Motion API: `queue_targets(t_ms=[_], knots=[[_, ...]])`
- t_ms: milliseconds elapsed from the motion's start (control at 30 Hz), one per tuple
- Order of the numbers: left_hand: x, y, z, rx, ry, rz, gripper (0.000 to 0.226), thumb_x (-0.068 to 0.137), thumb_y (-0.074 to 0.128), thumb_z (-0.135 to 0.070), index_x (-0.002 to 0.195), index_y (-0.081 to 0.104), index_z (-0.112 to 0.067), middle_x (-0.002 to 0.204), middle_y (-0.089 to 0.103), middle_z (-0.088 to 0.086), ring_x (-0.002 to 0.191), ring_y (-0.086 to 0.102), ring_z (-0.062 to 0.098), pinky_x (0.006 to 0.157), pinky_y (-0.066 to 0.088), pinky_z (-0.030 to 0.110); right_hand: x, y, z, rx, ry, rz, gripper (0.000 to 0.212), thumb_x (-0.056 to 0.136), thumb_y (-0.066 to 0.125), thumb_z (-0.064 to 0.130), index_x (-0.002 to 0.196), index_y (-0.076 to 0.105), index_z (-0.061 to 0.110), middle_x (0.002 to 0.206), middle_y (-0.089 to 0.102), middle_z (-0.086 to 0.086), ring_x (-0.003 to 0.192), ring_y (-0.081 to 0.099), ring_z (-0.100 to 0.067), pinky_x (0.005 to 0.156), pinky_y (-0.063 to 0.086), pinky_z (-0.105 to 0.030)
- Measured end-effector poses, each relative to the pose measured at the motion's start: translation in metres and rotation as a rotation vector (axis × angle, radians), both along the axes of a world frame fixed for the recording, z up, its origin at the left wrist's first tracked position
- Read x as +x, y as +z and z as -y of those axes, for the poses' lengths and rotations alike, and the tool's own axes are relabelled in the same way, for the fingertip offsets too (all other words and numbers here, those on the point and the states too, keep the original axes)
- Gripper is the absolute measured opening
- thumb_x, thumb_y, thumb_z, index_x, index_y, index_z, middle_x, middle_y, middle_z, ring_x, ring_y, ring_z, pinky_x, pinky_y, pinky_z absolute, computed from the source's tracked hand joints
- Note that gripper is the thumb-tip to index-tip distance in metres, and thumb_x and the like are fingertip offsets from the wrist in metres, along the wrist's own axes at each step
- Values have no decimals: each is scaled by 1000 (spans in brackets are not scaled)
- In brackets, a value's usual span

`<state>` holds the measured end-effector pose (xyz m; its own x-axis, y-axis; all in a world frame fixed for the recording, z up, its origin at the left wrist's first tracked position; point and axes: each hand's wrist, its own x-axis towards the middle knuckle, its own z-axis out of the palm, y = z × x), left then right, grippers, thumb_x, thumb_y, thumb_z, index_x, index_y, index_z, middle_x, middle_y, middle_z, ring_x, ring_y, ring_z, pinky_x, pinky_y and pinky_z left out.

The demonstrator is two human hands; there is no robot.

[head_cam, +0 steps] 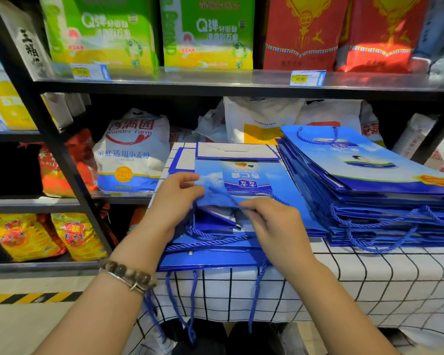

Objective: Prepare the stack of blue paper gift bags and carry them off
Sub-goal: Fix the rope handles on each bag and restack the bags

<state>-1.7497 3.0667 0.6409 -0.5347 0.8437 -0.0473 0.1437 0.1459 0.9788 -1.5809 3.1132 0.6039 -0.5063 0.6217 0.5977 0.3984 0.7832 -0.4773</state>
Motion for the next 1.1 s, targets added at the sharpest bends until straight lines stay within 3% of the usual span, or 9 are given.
queue_targets(t_ms=[167, 300, 433, 633, 733, 800, 900, 1000, 1100], knots=[[-5, 6, 4, 25, -14, 464, 29, 91, 49, -4, 118, 55, -14, 88, 68, 7, 66, 66, 19, 55, 54, 28, -6, 11, 12, 97, 85, 1, 28, 86, 46, 26, 92, 69, 11, 84, 72, 0, 82, 59, -11, 68, 51, -27], [-14, 1, 6, -59, 16, 345, 52, 91, 41, 6, 134, 45, -24, 93, 62, 9, 65, 61, 25, 49, 52, 27, 1, 27, 20, -54, 152, 197, 42, 88, 35, 42, 108, 67, 22, 101, 70, 8, 94, 62, -9, 79, 53, -32], [-36, 2, 14, -95, 64, 317, 45, 90, 40, 7, 126, 56, -15, 92, 61, 13, 63, 57, 27, 36, 48, 20, 30, 51, -8, -294, 12, -51, 48, 88, 34, -10, 118, 60, 16, 113, 62, 2, 97, 60, 1, 90, 48, -20], [-65, 1, 25, -110, 20, 399, 39, 91, 37, 5, 118, 58, -14, 84, 68, 8, 49, 66, 19, 40, 52, 24, 33, 32, -40, -329, 1, 373, 53, 87, 52, -6, 133, 49, 21, 145, 39, 3, 136, 34, -15, 110, 24, -22], [-73, -4, 30, -54, 15, 477, 27, 95, 48, -20, 107, 68, -9, 77, 74, 3, 59, 69, 16, 53, 58, 27, 20, 27, -40, -501, 21, 162, 35, 93, 45, -2, 116, 63, 17, 126, 60, -6, 120, 52, -23, 105, 39, -37], [-78, -10, 38, 95, 45, 583, 38, 93, 44, -40, 88, 72, -16, 85, 73, 7, 65, 68, 24, 49, 57, 29, 15, 30, -40, -476, -26, 38, 21, 91, 53, 4, 88, 70, 16, 86, 70, 0, 85, 62, -16, 77, 48, -24], [-74, -14, 45, 136, 96, 340, 8, 82, 58, -21, 75, 58, -16, 67, 67, -1, 52, 63, 9, 42, 46, 16, 8, 40, -39, -442, -88, -102, 42, 88, 59, 12, 52, 45, 28, 38, 49, 21, 46, 47, 7, 50, 35, -9], [-61, -14, 37, 137, 23, -47, 22, 89, 52, 5, 80, 56, -15, 68, 66, -5, 54, 60, -2, 48, 44, 8, -4, 46, -40, -509, -109, -252, 47, 89, 57, 18, 51, 31, 23, 38, 36, 8, 41, 33, -6, 43, 28, -14], [-50, 0, 25, 216, 75, -261, 13, 89, 56, 0, 88, 58, -13, 80, 62, -6, 58, 57, -5, 57, 42, 8, -17, 54, -42, -512, -105, -435, 50, 83, 59, 41, 59, 39, 2, 56, 36, -9, 50, 30, -15, 51, 30, -28]])
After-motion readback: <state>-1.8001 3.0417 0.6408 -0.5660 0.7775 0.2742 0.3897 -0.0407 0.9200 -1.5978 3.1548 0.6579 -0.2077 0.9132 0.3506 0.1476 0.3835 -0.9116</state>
